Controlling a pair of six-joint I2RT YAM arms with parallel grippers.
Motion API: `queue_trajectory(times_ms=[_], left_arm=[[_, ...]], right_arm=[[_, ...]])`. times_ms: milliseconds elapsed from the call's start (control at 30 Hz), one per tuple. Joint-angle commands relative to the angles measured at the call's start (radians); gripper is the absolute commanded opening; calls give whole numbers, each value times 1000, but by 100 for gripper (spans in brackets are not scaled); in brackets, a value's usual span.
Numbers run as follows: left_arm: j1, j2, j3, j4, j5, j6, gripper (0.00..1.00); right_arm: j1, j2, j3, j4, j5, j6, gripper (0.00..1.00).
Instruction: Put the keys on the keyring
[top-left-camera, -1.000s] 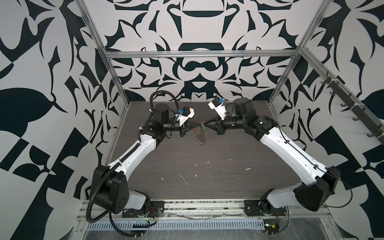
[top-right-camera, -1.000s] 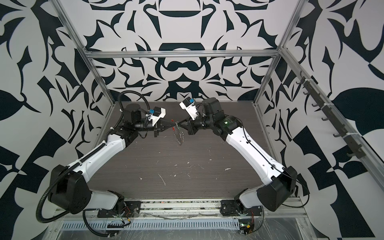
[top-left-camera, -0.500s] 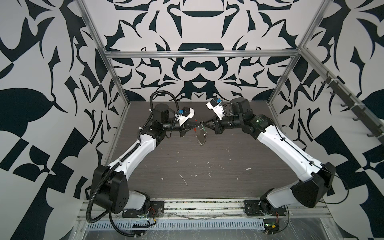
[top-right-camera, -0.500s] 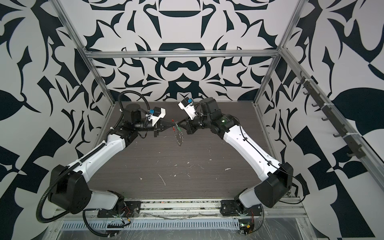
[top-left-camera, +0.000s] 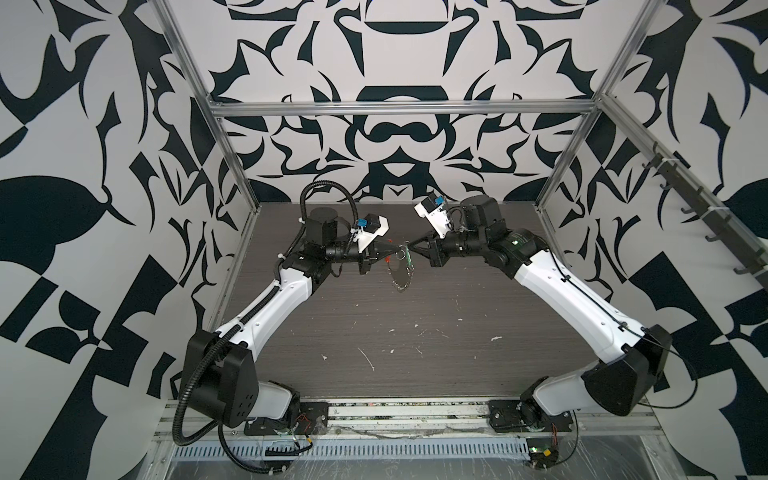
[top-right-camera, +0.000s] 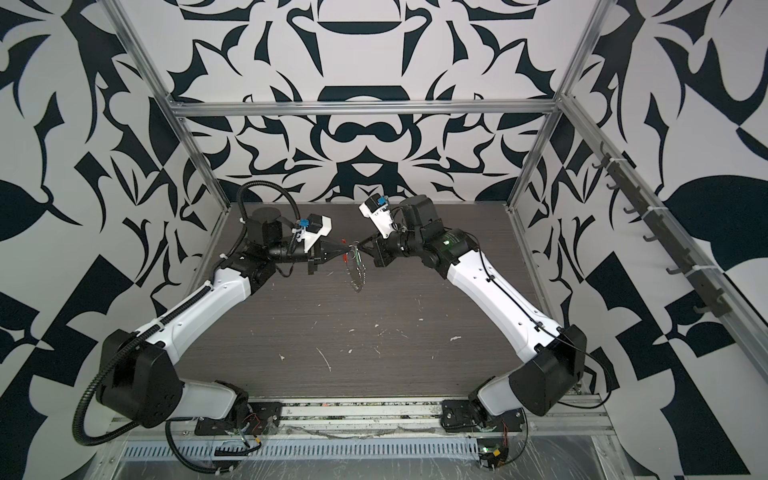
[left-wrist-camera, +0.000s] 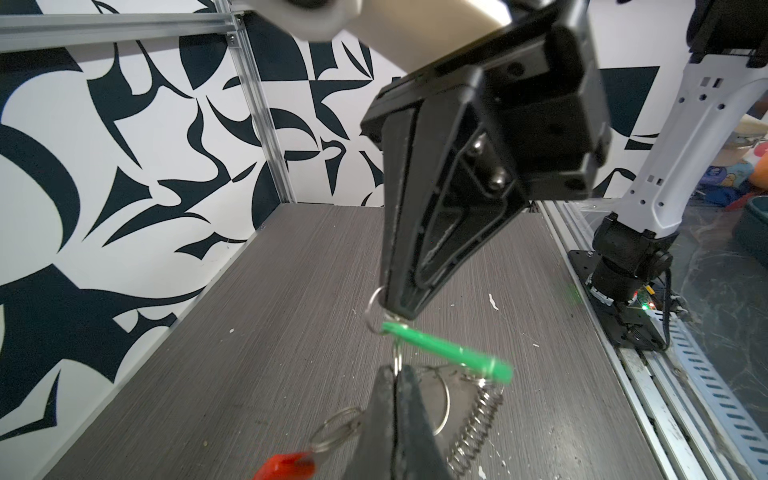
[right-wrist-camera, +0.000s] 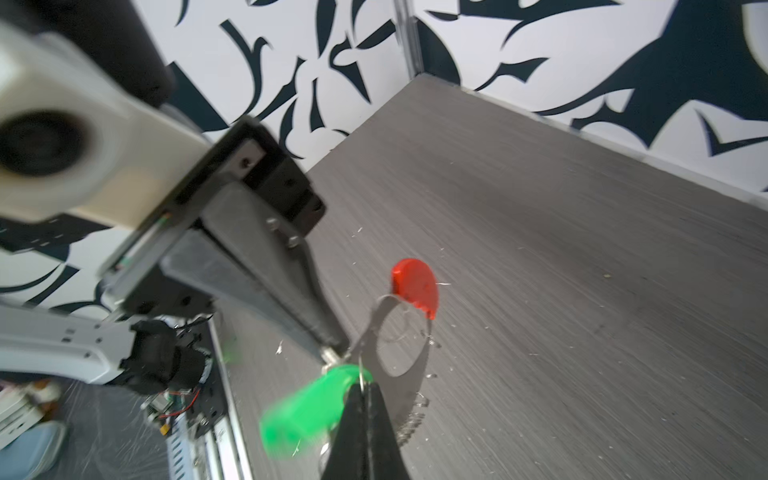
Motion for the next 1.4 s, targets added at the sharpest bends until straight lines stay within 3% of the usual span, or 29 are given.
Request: queue_trajectory(times_ms=[0, 367, 767, 1367], left_arm=[[-4, -36, 30, 36, 41, 4, 0], [-5, -30, 24, 50, 9, -8, 0], [-5, -12, 39, 40, -1, -5, 0], [-5, -19, 34, 33, 12, -7, 0]], right_arm=[[-7, -13, -17, 45, 13, 19, 0], [-7, -55, -48, 73, 18, 13, 0], [12, -78, -25, 38, -87, -16, 0], [27, -31, 26, 29, -48, -15, 0]])
